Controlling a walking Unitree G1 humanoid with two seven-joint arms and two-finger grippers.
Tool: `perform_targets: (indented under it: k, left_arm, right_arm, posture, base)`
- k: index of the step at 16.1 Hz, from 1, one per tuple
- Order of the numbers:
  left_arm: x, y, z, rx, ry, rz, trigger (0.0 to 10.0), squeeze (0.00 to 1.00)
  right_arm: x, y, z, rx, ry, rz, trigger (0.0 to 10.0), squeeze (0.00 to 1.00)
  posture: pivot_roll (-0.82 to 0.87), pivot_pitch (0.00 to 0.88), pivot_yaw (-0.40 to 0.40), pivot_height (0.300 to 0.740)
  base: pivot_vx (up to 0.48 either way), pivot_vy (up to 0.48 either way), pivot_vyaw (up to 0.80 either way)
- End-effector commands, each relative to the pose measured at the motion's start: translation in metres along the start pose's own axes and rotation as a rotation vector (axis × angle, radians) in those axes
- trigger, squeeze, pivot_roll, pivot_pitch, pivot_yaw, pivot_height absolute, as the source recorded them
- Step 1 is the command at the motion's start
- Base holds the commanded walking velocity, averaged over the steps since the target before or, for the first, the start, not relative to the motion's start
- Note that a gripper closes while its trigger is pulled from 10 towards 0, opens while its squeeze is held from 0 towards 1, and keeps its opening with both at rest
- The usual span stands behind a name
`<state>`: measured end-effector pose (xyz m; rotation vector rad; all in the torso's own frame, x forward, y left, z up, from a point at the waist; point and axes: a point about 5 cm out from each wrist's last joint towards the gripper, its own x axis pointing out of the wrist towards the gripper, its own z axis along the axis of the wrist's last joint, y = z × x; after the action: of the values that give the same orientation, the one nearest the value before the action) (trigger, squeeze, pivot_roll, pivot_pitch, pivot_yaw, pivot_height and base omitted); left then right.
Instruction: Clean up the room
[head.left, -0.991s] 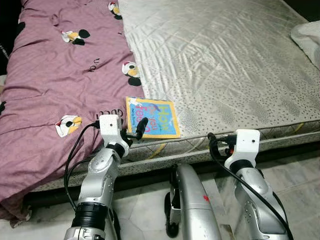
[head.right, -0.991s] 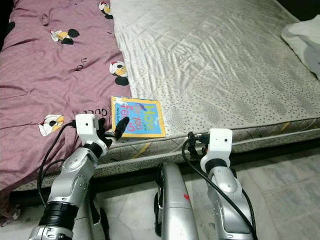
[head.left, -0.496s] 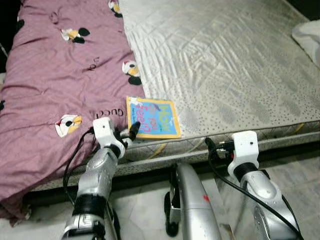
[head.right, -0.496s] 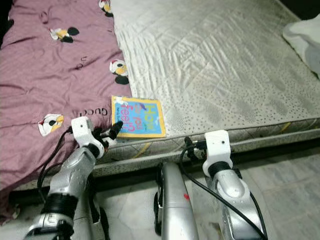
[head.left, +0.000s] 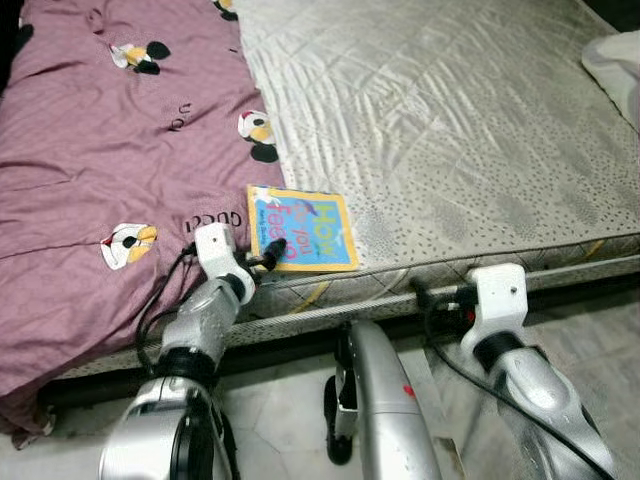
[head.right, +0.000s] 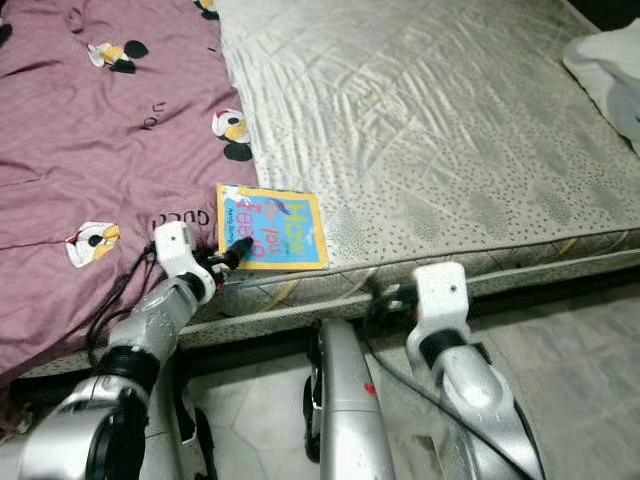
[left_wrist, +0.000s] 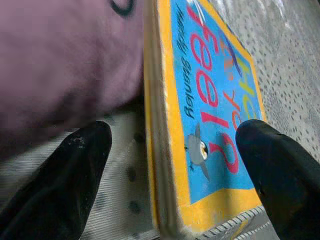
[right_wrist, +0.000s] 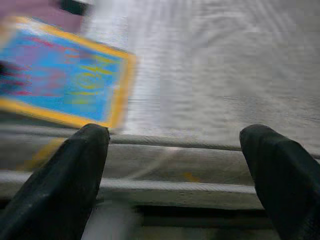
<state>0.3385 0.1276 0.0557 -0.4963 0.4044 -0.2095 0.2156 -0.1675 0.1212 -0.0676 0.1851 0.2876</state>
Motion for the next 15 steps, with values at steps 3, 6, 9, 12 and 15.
perform_targets:
  k: [3,6,9,12,15]
  left_arm:
    - [0.006,-0.007,0.000,-0.040,0.029,-0.052,10.0,0.00]
    - [0.010,-0.010,0.003,-0.051,0.047,-0.072,0.0,0.00]
    - [0.012,-0.012,0.006,-0.042,0.050,-0.089,0.0,0.00]
    - [0.012,-0.010,0.006,-0.050,0.053,-0.092,0.0,0.00]
    - [0.012,-0.009,0.007,-0.059,0.052,-0.090,0.0,0.00]
  right_arm:
    - [-0.016,0.006,0.000,0.020,0.038,0.099,10.0,0.00]
    - [-0.019,0.015,0.004,0.066,0.043,0.204,10.0,0.00]
    - [-0.024,0.028,0.003,0.110,0.080,0.324,10.0,0.00]
    - [-0.019,0.027,0.001,0.109,0.082,0.323,10.0,0.00]
    - [-0.012,0.021,0.002,0.093,0.074,0.281,10.0,0.00]
  posture:
    - [-0.27,0.223,-0.117,0.533]
    - [-0.28,0.216,-0.115,0.533]
    - [-0.27,0.204,-0.116,0.533]
    - [-0.27,0.193,-0.111,0.533]
    - [-0.26,0.184,-0.105,0.533]
  base:
    - [0.000,0.000,0.00]
    - [0.000,0.000,0.00]
    - [0.000,0.000,0.00]
    - [0.000,0.000,0.00]
    - [0.000,0.000,0.00]
